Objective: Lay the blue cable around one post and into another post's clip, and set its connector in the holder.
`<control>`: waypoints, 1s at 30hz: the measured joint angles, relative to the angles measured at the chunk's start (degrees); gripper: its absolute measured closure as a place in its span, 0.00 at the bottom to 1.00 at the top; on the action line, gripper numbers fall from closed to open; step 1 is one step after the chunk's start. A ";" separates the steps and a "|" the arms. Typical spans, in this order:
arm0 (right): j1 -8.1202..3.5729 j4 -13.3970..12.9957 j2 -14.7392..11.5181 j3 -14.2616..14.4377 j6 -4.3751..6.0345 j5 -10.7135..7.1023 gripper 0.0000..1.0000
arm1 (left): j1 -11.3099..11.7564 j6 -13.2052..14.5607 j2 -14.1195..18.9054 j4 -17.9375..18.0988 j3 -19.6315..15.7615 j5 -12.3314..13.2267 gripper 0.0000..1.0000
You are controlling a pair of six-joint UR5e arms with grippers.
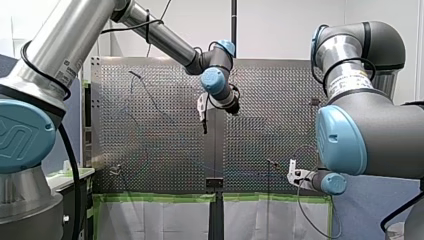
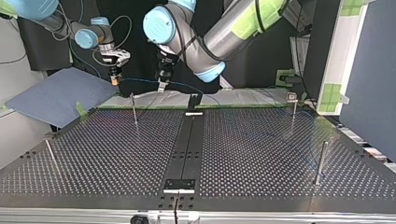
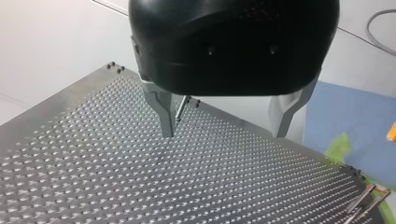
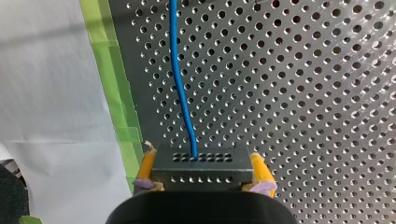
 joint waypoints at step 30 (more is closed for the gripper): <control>0.08 0.20 -0.02 0.00 -0.12 -0.03 1.00 | 1.83 -1.77 -15.06 15.04 -7.36 6.48 0.00</control>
